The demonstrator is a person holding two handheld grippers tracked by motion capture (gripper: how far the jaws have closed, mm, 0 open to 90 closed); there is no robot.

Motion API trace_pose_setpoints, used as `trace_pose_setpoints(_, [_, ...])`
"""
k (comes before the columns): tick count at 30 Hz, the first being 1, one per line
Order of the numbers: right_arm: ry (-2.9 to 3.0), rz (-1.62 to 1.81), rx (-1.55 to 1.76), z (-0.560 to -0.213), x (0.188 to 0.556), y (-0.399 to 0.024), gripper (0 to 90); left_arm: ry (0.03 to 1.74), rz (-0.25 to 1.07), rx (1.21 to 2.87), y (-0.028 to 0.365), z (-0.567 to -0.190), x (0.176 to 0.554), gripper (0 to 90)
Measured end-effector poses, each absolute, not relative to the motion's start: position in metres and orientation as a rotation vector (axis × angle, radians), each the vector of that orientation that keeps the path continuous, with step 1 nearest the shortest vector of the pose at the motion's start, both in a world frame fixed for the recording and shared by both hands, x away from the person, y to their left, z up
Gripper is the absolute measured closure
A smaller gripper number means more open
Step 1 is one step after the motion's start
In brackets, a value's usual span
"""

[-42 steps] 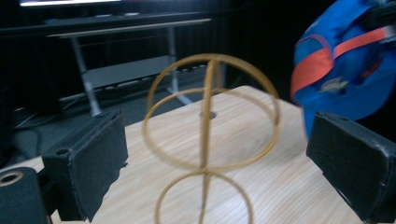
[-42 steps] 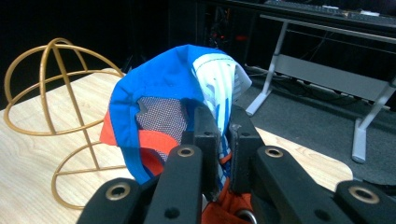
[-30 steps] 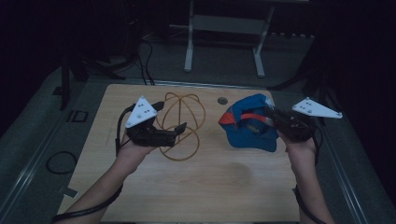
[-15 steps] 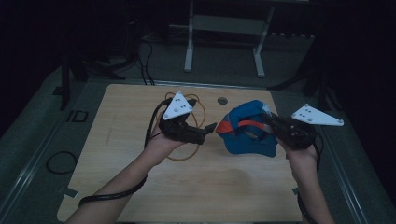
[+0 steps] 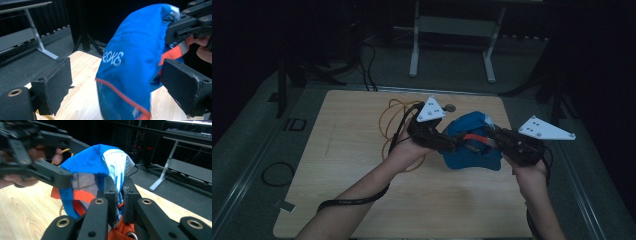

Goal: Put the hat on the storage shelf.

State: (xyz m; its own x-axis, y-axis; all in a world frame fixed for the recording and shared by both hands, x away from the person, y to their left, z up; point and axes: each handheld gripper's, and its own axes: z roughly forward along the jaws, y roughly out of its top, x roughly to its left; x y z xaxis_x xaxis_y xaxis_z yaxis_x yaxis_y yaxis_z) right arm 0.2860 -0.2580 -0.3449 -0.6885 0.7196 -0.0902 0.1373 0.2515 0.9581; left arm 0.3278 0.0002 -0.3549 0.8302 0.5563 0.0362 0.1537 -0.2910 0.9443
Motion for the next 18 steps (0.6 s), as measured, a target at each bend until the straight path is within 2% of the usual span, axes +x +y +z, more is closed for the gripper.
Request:
trace_pose_setpoints(4, [2.008, 1.458, 0.758, -0.344, 0.282, -0.255, 84.5, 0.519, 0.402, 1.878, -0.009, -0.358, 0.331, 14.8])
trace_pose_setpoints(8, [2.009, 1.459, 0.742, -0.342, 0.28, -0.254, 84.5, 0.483, 0.365, 1.906, -0.016, -0.361, 0.332, 24.0])
trace_pose_setpoints(13, [2.012, 1.45, 0.74, -0.343, 0.279, -0.255, 84.4, 0.455, 0.372, 1.925, -0.023, -0.362, 0.331, 44.7])
trace_pose_setpoints(15, [2.01, 1.451, 0.743, -0.343, 0.279, -0.256, 84.4, 0.457, 0.388, 1.935, -0.026, -0.362, 0.33, 47.4])
trace_pose_setpoints(16, [2.011, 1.454, 0.749, -0.344, 0.279, -0.256, 84.5, 0.458, 0.383, 1.94, -0.027, -0.362, 0.33, 54.9])
trace_pose_setpoints(18, [2.009, 1.453, 0.748, -0.345, 0.279, -0.256, 84.5, 0.467, 0.395, 1.952, -0.03, -0.362, 0.329, 60.9])
